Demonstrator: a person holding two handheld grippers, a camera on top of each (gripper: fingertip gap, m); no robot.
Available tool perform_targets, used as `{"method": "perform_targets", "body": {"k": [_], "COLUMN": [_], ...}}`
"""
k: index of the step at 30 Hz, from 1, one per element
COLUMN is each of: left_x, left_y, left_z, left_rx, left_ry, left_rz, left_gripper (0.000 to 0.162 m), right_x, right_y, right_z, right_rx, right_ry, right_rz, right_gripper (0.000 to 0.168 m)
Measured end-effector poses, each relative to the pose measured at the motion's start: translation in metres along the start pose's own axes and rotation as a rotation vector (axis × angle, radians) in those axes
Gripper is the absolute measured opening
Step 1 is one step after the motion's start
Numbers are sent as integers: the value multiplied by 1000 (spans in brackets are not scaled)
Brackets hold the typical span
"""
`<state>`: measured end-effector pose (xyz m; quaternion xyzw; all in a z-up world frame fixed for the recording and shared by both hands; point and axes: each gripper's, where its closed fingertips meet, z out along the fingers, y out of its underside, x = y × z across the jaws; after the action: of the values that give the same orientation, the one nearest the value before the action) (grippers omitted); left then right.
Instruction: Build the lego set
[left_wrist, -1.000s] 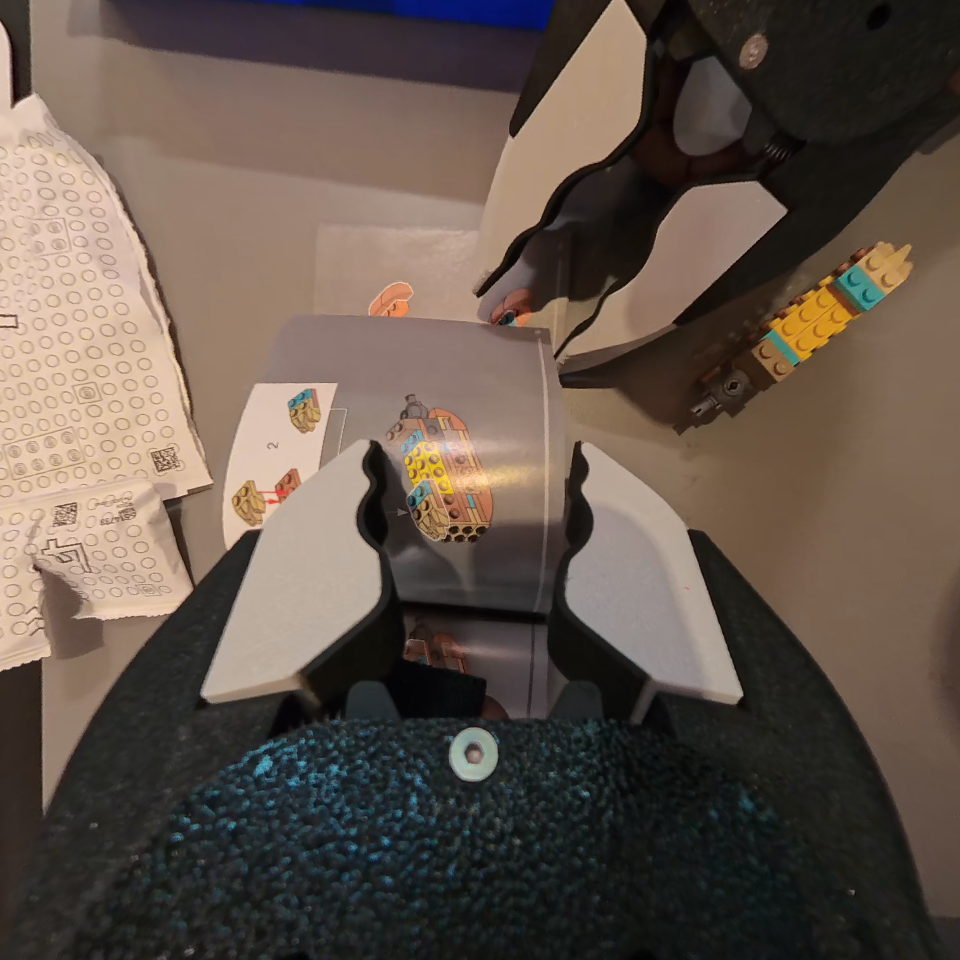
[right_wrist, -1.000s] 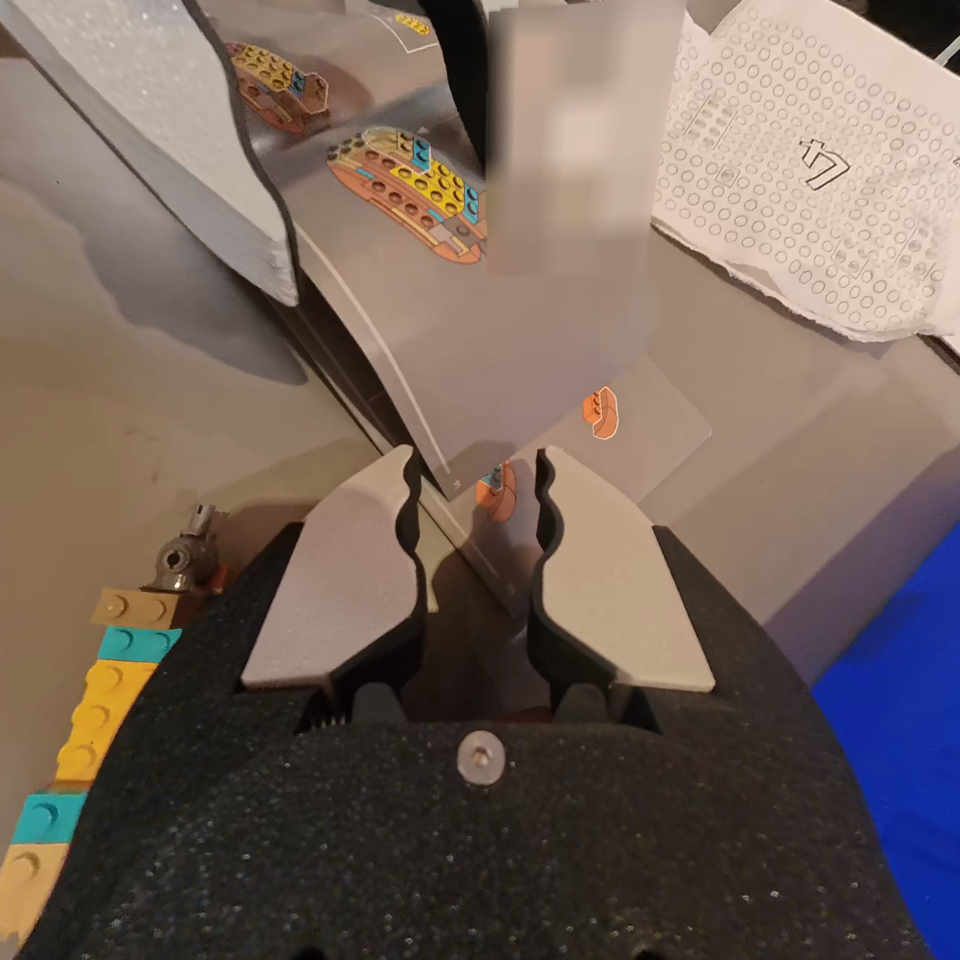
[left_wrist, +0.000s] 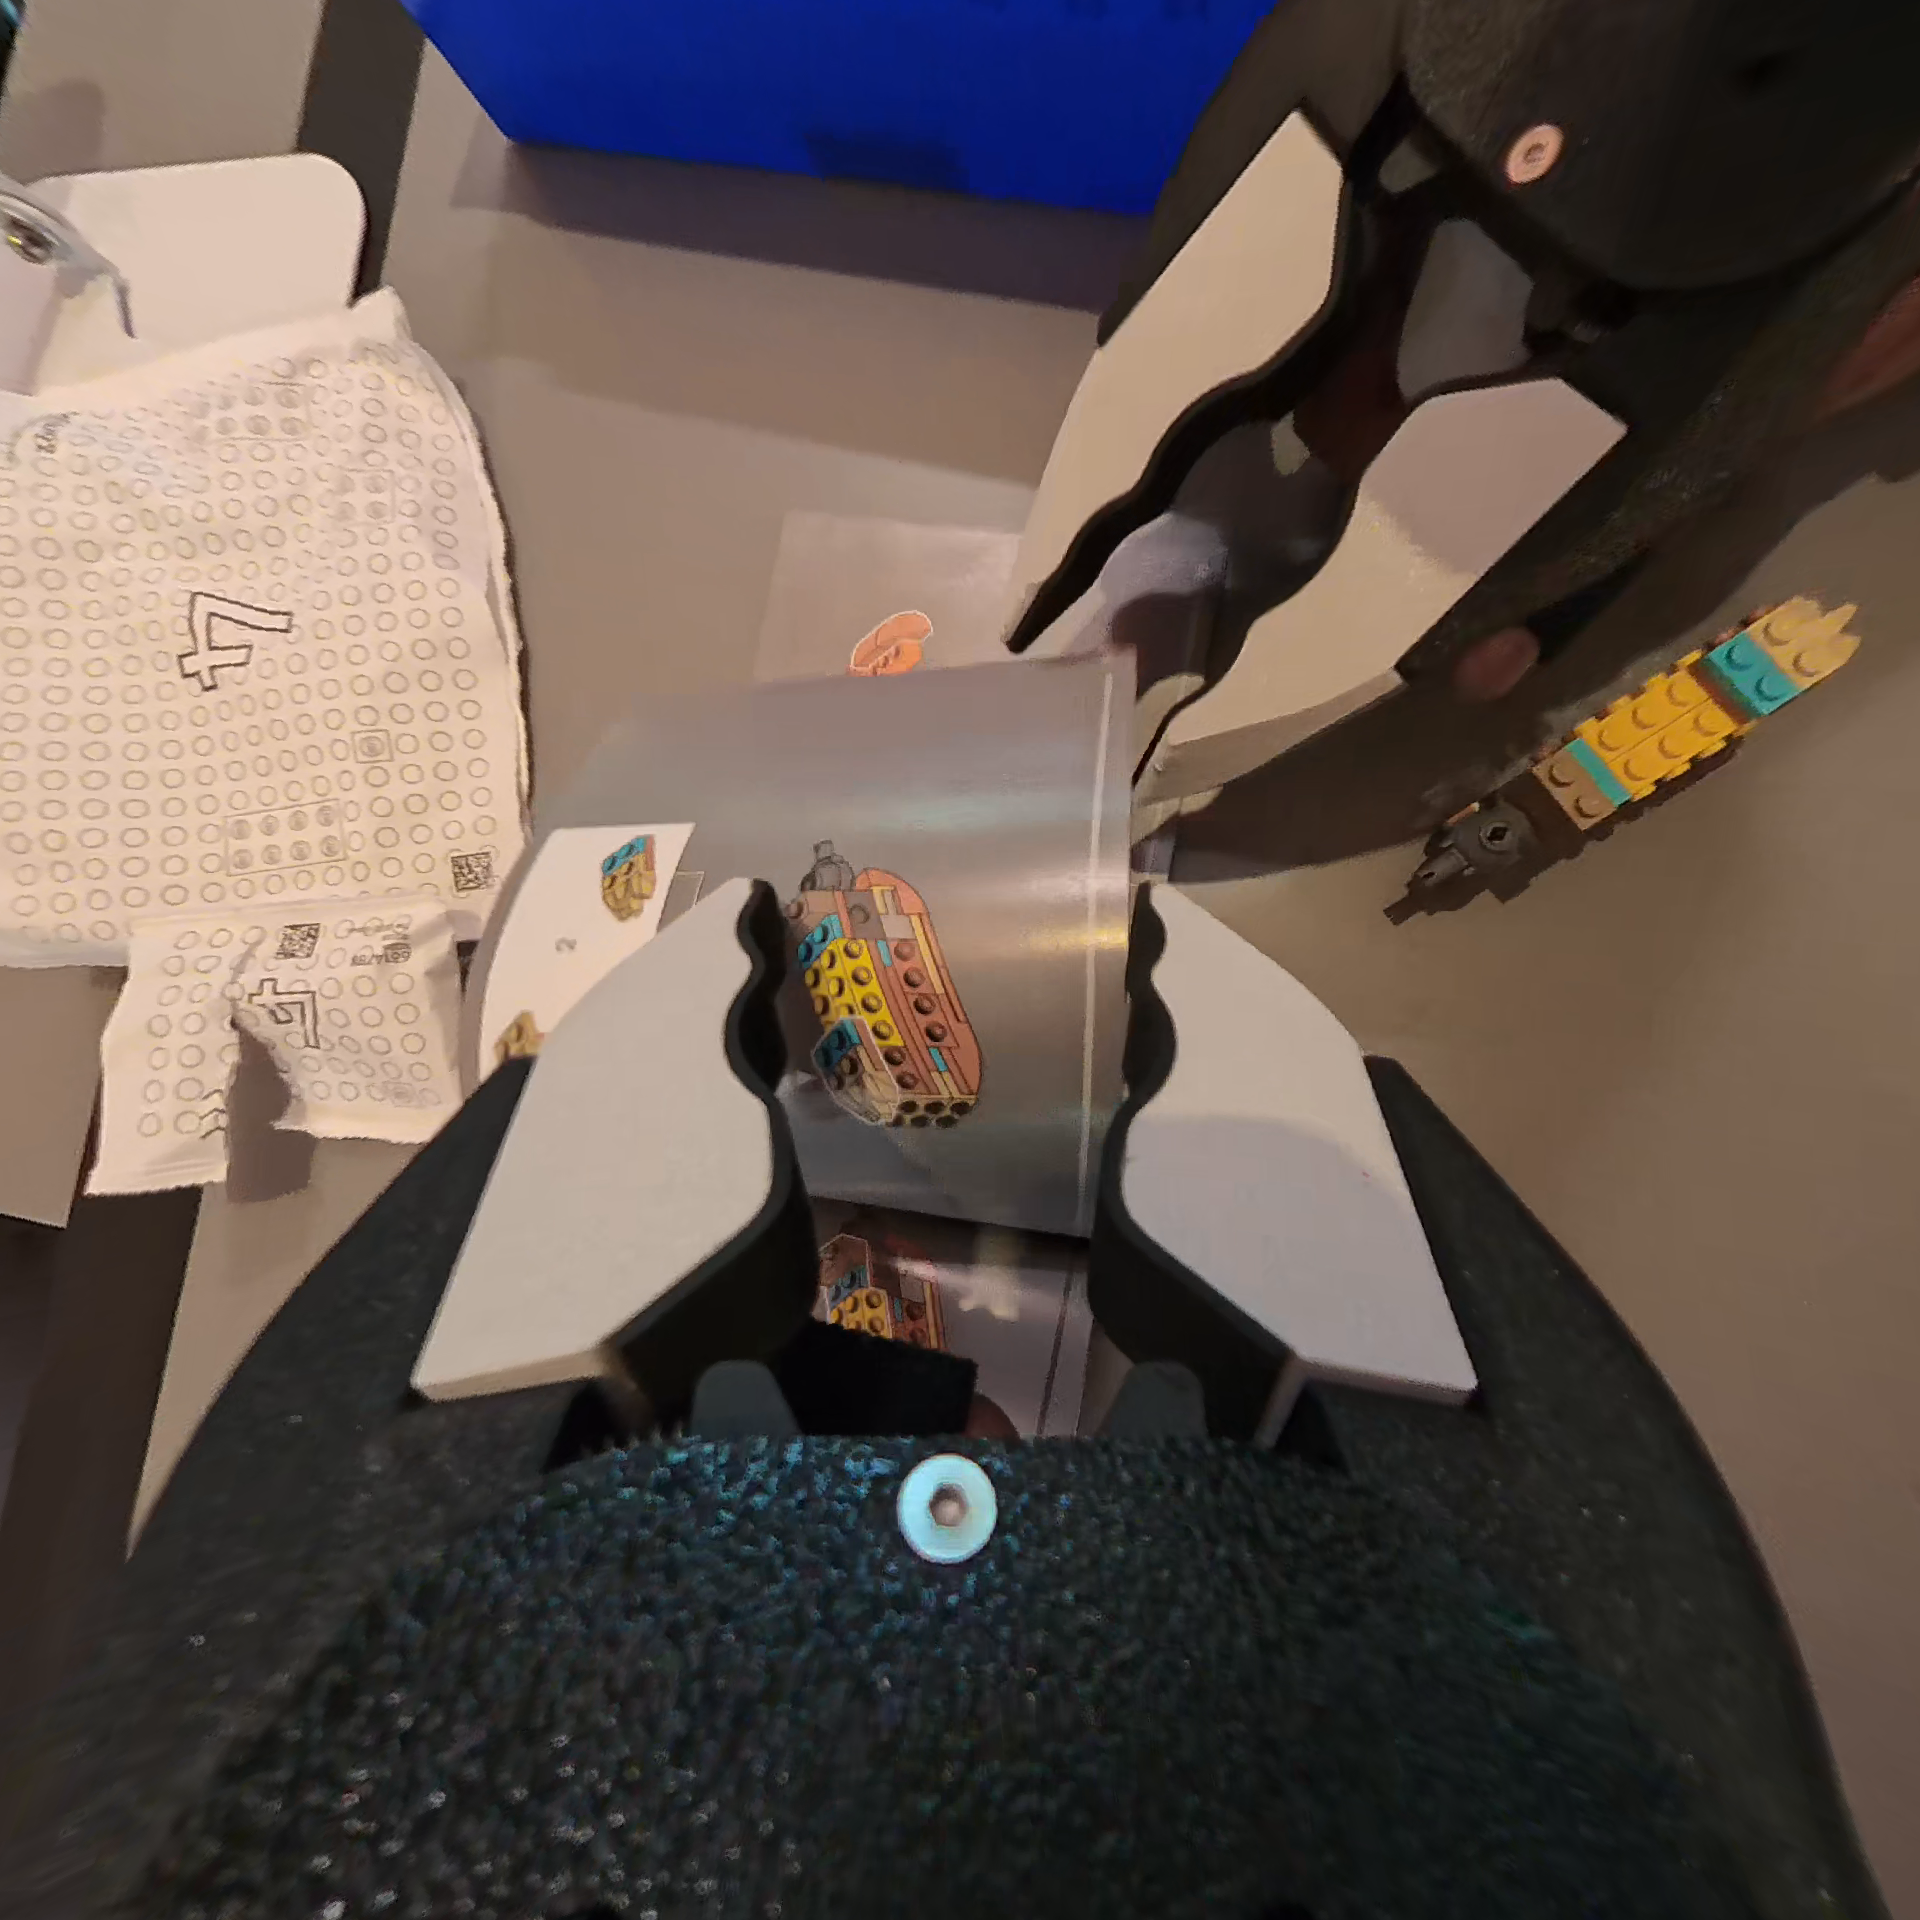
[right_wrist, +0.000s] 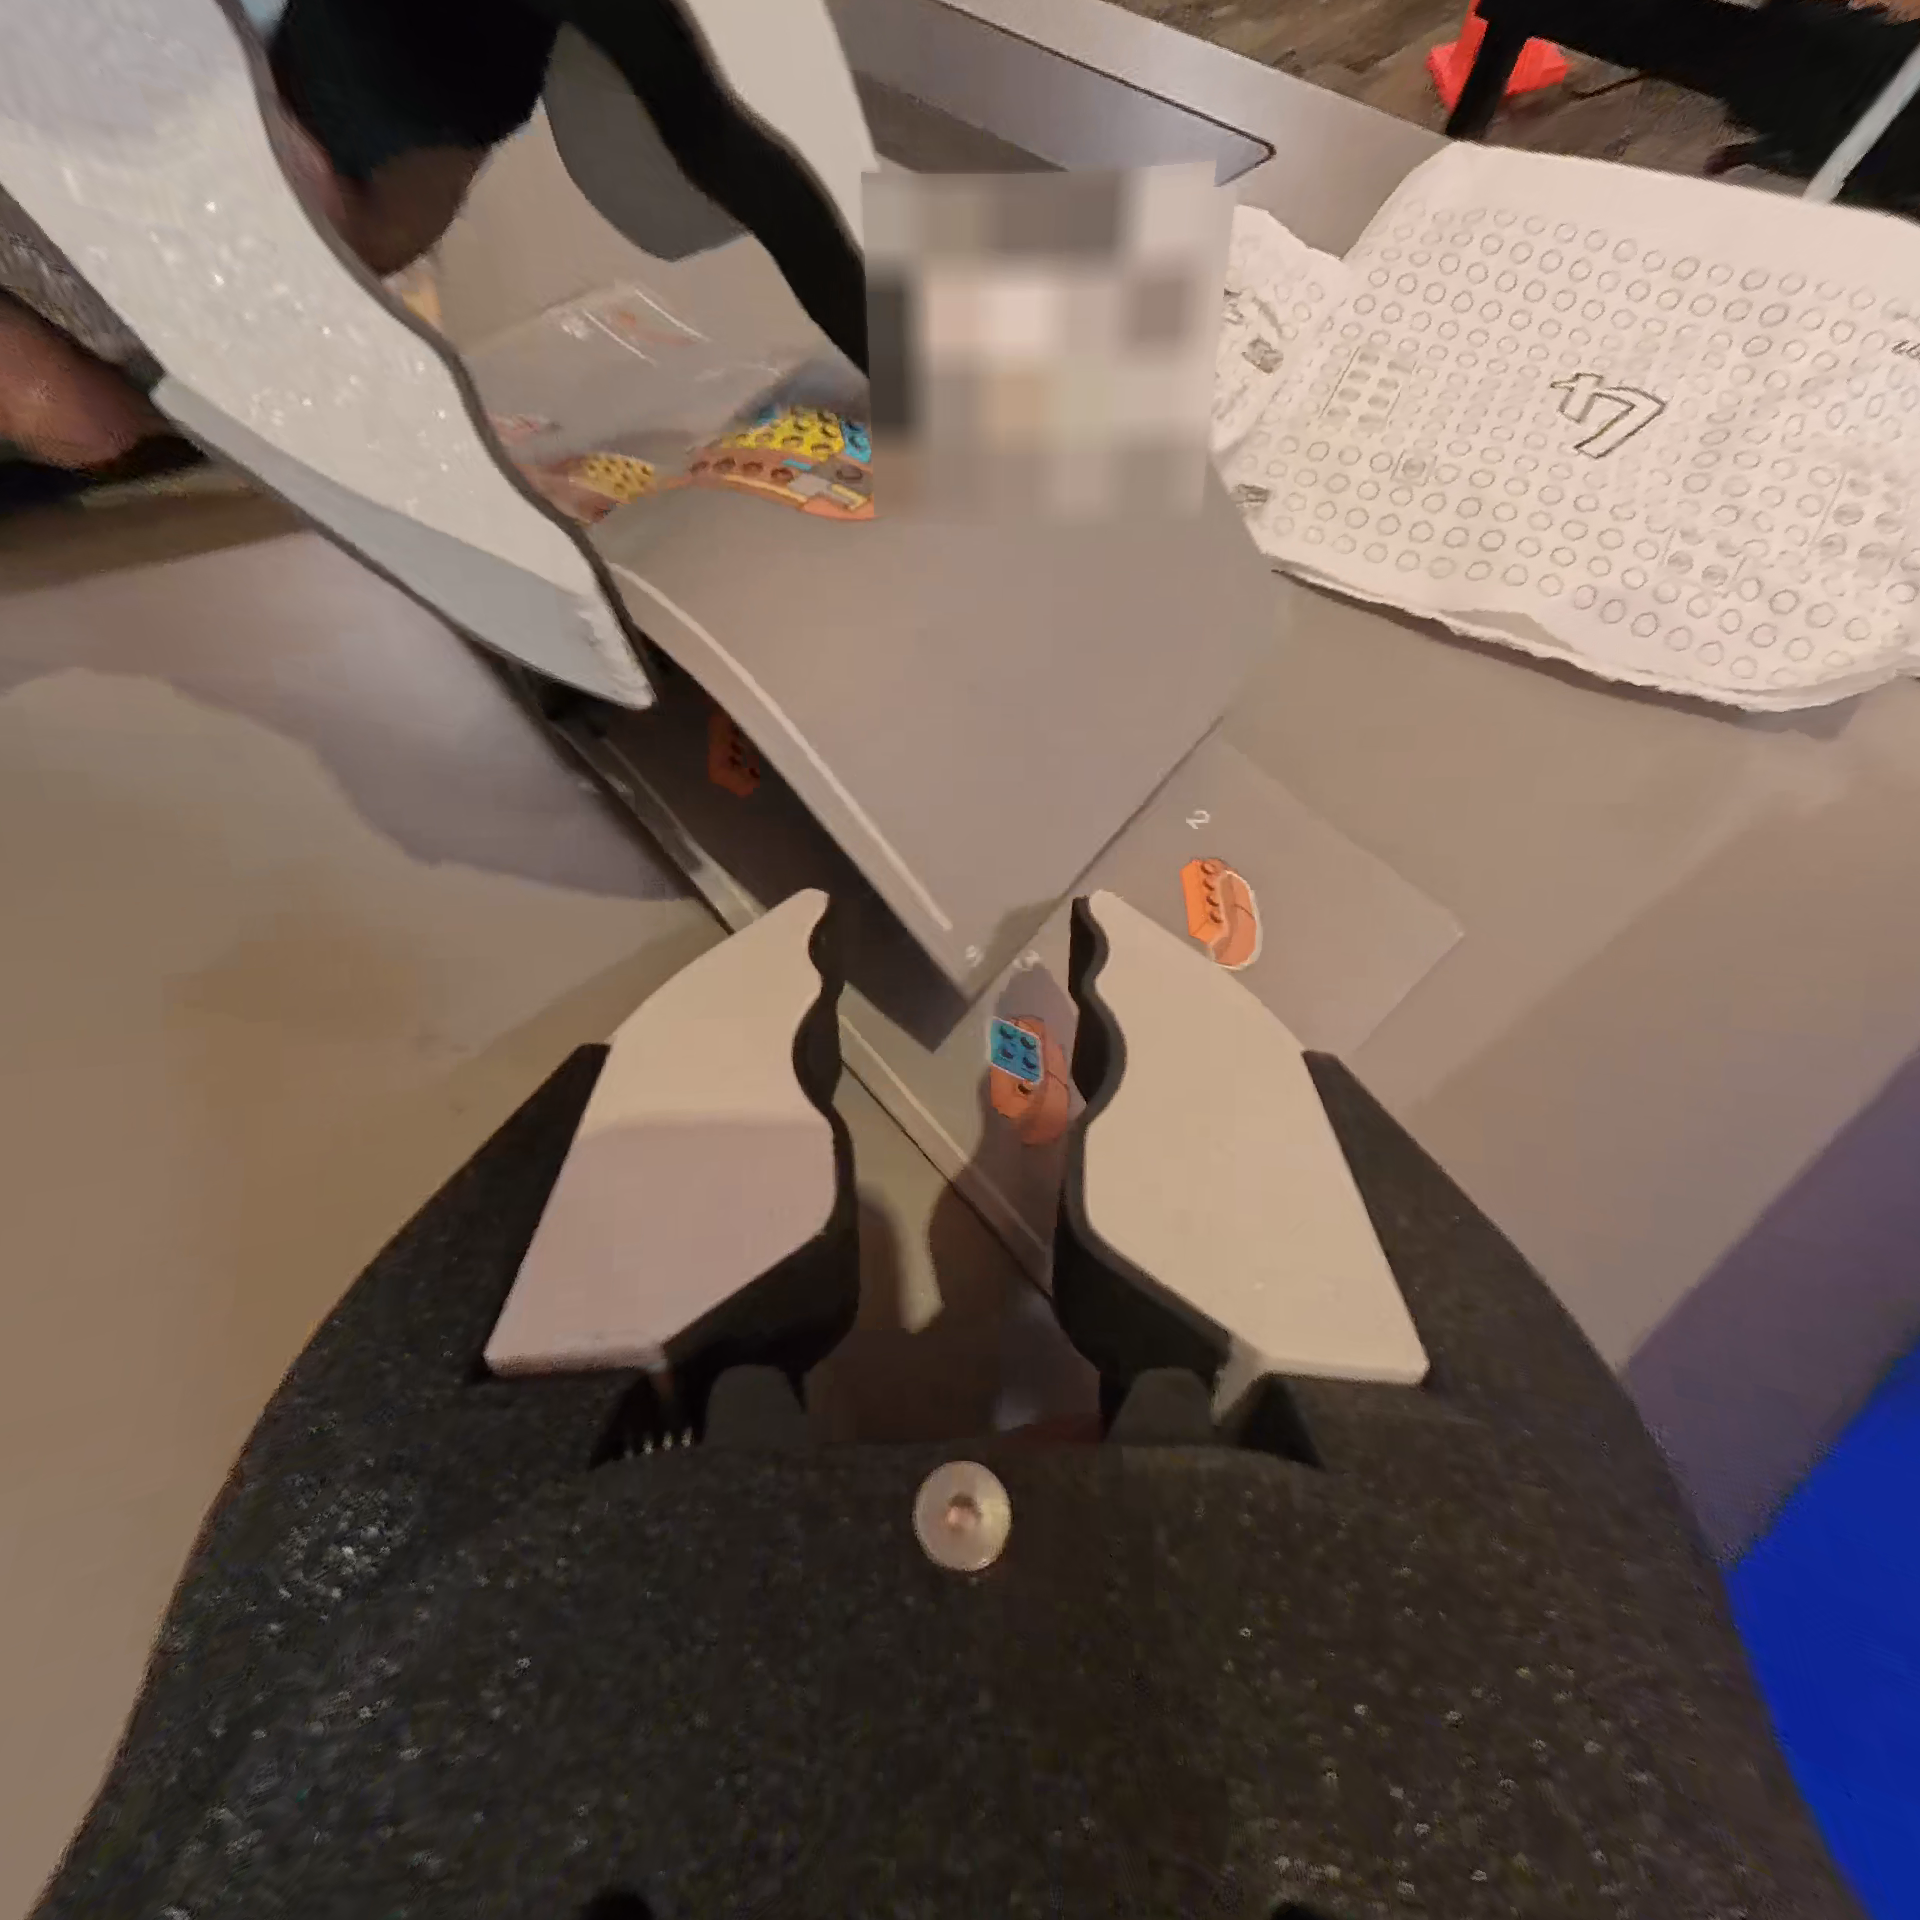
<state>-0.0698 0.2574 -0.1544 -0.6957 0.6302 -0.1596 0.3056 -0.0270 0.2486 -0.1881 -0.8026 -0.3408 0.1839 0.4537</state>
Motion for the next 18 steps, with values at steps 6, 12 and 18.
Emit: {"method": "perform_targets", "body": {"k": [6,12,18], "left_x": [-2,-3,2], "left_y": [0,4,6], "left_z": [-14,-18,-17], "left_rx": [78,90,81], "left_ry": [-51,-62,-50], "left_rz": [-32,-44,-37], "left_gripper": [62,63,63], "right_x": [-8,-18,-23], "right_y": [-4,-12,-16], "right_z": [3,3,4], "right_rx": [7,46,64], "right_ry": [-74,-128,-117], "right_rz": [69,99,62], "right_gripper": [41,43,43]}}
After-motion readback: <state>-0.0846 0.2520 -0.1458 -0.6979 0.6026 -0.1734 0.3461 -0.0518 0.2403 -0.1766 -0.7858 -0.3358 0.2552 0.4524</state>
